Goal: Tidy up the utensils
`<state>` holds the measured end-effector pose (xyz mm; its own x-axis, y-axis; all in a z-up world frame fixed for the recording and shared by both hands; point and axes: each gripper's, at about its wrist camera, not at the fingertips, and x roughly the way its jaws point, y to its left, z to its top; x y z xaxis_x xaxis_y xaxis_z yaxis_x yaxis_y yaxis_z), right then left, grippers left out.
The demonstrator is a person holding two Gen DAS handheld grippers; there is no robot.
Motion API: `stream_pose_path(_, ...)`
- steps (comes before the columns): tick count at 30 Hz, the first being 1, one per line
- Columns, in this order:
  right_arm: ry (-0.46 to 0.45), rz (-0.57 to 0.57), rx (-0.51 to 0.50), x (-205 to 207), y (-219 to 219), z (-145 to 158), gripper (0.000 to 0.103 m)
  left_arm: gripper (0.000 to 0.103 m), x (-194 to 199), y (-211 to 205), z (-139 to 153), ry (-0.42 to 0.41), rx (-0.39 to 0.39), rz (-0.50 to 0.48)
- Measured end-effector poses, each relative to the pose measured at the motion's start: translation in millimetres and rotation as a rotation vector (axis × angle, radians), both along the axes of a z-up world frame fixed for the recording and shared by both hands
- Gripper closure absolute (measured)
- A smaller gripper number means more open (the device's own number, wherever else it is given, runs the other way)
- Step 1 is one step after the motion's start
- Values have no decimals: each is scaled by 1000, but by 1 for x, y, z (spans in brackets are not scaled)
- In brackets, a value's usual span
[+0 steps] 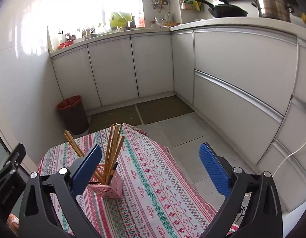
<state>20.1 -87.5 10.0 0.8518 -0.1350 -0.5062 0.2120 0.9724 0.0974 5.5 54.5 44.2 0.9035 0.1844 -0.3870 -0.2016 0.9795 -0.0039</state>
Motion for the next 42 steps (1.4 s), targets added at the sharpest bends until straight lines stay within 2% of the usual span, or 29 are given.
stream_pose_path(4, 26, 15, 22, -2, -1, -2, 7, 7, -1, -1, 1, 18, -27, -21)
stream_pose_path(19, 69, -22, 21, -6, -13, -6, 7, 7, 3, -15, -3, 63, -2, -15)
stream_pose_path(42, 70, -29, 35, -6, -17, -5, 7, 7, 10, -24, -9, 85, 5, -18)
